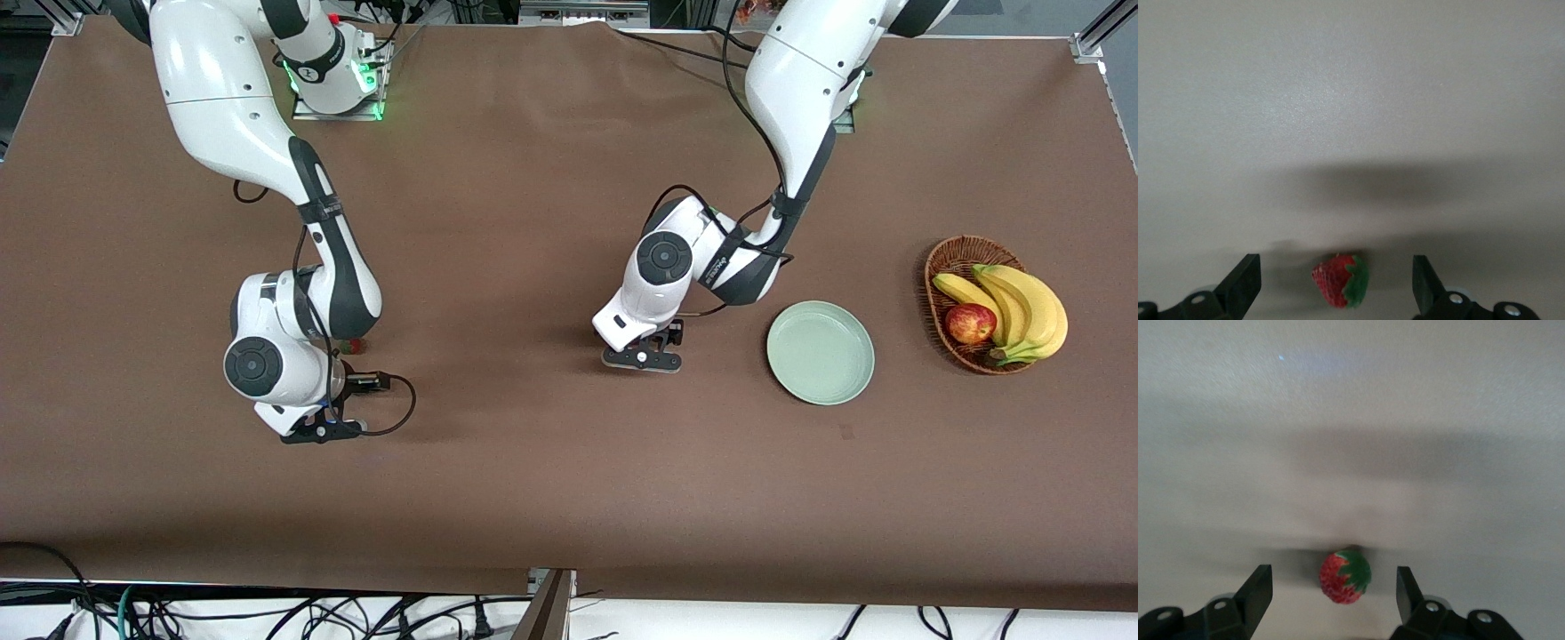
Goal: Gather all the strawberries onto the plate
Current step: 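Grasp the strawberry with the left gripper while the right gripper reaches another, then drop the strawberry on the plate with the left gripper while the right gripper grasps another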
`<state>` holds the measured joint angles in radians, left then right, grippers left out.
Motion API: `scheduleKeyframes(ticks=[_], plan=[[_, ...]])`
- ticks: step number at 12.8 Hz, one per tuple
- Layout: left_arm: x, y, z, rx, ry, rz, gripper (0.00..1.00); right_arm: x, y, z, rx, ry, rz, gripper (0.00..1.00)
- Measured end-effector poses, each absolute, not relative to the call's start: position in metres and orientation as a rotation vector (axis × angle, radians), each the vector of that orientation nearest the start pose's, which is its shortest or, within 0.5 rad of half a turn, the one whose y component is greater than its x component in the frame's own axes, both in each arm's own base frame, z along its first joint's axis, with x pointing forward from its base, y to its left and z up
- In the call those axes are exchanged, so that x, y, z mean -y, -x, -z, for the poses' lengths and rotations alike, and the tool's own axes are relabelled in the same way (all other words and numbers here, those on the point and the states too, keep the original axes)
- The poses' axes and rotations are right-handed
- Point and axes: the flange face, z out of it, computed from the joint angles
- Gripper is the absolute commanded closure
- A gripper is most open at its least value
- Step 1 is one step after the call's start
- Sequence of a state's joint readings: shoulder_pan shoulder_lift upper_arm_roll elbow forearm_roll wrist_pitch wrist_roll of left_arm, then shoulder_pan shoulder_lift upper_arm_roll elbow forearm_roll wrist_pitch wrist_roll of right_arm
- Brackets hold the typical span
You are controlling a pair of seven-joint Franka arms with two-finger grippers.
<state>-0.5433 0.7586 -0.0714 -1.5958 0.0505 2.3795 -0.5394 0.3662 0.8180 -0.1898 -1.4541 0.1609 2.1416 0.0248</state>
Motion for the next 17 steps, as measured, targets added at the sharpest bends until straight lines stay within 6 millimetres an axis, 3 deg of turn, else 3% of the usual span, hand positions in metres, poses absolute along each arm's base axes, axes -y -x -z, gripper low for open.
scheduleKeyframes(ticks=[1,2,7,11,12,14,17], plan=[[0.397,-0.574,-0.185,-0.153,3.158,0.026,0.7,-0.152,-0.689,-0.189,0.177,3.155,-0.178,0.4],[0.397,-0.573,-0.182,-0.155,3.156,0.023,0.85,-0.151,-0.687,-0.184,0.187,3.154,-0.179,0.48],[0.396,-0.569,-0.175,-0.16,3.148,0.006,0.9,-0.15,-0.685,-0.181,0.214,3.151,-0.171,0.85],[0.402,-0.566,-0.182,-0.173,3.144,0.001,0.97,-0.156,-0.685,-0.183,0.2,3.133,-0.167,0.88],[0.398,-0.568,-0.193,-0.165,3.129,-0.021,0.97,-0.162,-0.685,-0.186,0.17,3.104,-0.17,0.88],[0.376,-0.581,-0.236,-0.128,3.091,-0.069,0.97,-0.184,-0.683,-0.199,0.077,3.049,-0.201,0.88],[0.31,-0.602,-0.311,-0.142,3.047,-0.164,0.96,-0.243,-0.676,-0.226,-0.103,2.992,-0.229,0.87]])
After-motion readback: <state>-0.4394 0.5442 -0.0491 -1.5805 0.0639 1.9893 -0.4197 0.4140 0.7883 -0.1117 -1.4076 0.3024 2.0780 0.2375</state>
